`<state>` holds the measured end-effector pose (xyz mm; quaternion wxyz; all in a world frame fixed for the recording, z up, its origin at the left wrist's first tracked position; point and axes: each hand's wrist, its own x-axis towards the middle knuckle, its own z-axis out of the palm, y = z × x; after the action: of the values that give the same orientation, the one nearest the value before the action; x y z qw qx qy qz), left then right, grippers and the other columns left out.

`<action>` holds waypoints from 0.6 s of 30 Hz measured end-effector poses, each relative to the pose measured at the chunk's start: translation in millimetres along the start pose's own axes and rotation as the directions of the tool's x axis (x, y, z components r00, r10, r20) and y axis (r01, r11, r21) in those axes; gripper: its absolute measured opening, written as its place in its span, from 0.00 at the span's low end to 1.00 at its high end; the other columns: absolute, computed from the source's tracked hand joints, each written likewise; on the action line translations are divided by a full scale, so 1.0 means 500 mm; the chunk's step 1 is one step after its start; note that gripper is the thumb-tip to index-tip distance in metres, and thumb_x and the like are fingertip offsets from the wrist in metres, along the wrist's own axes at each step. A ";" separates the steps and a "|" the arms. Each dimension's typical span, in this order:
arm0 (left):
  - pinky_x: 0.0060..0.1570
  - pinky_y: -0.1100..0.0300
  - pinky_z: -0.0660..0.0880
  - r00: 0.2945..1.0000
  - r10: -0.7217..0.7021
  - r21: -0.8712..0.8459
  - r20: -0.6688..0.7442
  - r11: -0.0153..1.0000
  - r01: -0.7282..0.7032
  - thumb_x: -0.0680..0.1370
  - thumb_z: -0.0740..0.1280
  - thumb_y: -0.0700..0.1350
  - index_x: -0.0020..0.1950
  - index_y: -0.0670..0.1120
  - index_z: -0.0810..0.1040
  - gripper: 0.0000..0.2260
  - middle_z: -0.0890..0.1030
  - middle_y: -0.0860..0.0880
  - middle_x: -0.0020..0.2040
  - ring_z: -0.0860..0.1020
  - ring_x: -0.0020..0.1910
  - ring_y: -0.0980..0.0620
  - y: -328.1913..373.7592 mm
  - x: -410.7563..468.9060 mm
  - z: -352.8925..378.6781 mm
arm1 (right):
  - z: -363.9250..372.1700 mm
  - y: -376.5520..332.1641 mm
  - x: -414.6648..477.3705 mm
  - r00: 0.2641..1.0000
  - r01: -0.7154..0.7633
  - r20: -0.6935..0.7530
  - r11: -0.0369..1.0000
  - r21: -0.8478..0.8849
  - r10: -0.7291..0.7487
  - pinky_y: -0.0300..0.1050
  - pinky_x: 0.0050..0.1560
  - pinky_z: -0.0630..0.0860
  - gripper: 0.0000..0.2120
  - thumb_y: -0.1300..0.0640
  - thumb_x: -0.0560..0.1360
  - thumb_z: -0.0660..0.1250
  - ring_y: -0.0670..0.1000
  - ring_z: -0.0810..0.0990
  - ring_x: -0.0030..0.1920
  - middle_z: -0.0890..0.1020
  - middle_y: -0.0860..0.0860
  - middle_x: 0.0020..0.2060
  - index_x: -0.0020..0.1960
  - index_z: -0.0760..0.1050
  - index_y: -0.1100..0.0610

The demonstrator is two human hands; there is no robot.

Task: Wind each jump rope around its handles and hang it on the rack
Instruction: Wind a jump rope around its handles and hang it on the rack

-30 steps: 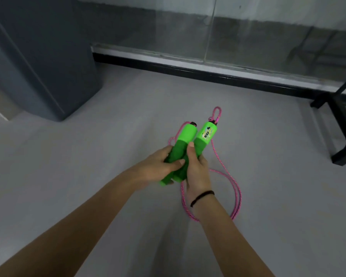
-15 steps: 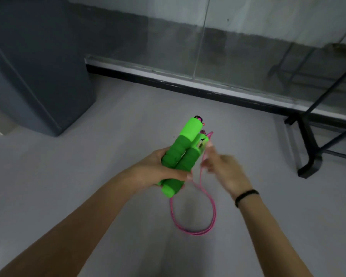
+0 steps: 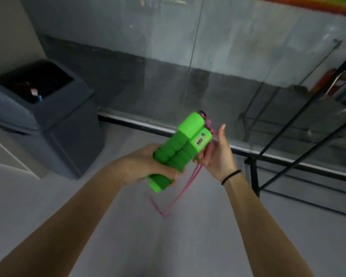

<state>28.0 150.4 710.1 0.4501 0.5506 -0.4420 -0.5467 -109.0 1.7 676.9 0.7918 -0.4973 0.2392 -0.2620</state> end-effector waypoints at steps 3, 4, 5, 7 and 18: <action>0.29 0.65 0.75 0.995 0.048 -0.026 -0.092 0.998 -0.051 0.67 0.69 0.27 0.42 0.40 0.79 0.10 0.82 0.50 0.31 0.79 0.28 0.54 0.151 -0.026 -0.006 | 0.028 -0.067 -0.048 0.981 0.058 -0.162 0.956 -0.288 -0.108 0.39 0.26 0.63 0.22 0.43 0.77 0.50 0.43 0.61 0.19 0.66 0.45 0.18 0.37 0.73 0.56; 0.29 0.64 0.75 0.992 0.069 -0.024 -0.105 0.997 -0.072 0.67 0.71 0.28 0.42 0.39 0.79 0.09 0.82 0.49 0.31 0.79 0.28 0.53 0.195 -0.034 -0.005 | 0.040 -0.078 -0.069 0.967 0.068 -0.200 0.921 -0.383 -0.155 0.39 0.27 0.63 0.19 0.47 0.79 0.52 0.43 0.62 0.21 0.66 0.44 0.20 0.36 0.72 0.55; 0.29 0.64 0.74 0.991 0.084 -0.016 -0.105 0.996 -0.086 0.65 0.72 0.30 0.43 0.40 0.79 0.10 0.82 0.48 0.33 0.79 0.29 0.52 0.232 -0.038 -0.003 | 0.058 -0.092 -0.089 0.958 0.086 -0.199 0.868 -0.489 -0.206 0.39 0.28 0.65 0.16 0.49 0.79 0.54 0.43 0.64 0.23 0.67 0.45 0.23 0.38 0.72 0.54; 0.29 0.63 0.74 0.991 0.088 0.019 -0.101 0.996 -0.087 0.63 0.73 0.35 0.44 0.41 0.79 0.11 0.82 0.47 0.35 0.79 0.30 0.51 0.289 -0.042 0.012 | 0.102 -0.132 -0.125 0.971 0.106 -0.055 0.630 -0.770 -0.232 0.44 0.34 0.72 0.12 0.50 0.76 0.52 0.49 0.74 0.31 0.76 0.51 0.31 0.47 0.73 0.53; 0.41 0.54 0.77 0.997 0.061 0.840 -0.048 0.542 0.007 0.61 0.70 0.49 0.50 0.43 0.74 0.21 0.81 0.42 0.45 0.80 0.44 0.44 0.381 -0.036 0.083 | 0.230 -0.498 -0.188 0.885 0.456 0.382 -0.335 -0.825 0.265 0.43 0.38 0.66 0.13 0.52 0.76 0.62 0.56 0.76 0.39 0.80 0.58 0.38 0.46 0.79 0.61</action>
<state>-12.6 128.9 900.6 0.1559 0.7111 -0.6417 -0.2415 -149.8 47.7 960.3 0.0474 -0.9872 0.1197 0.0939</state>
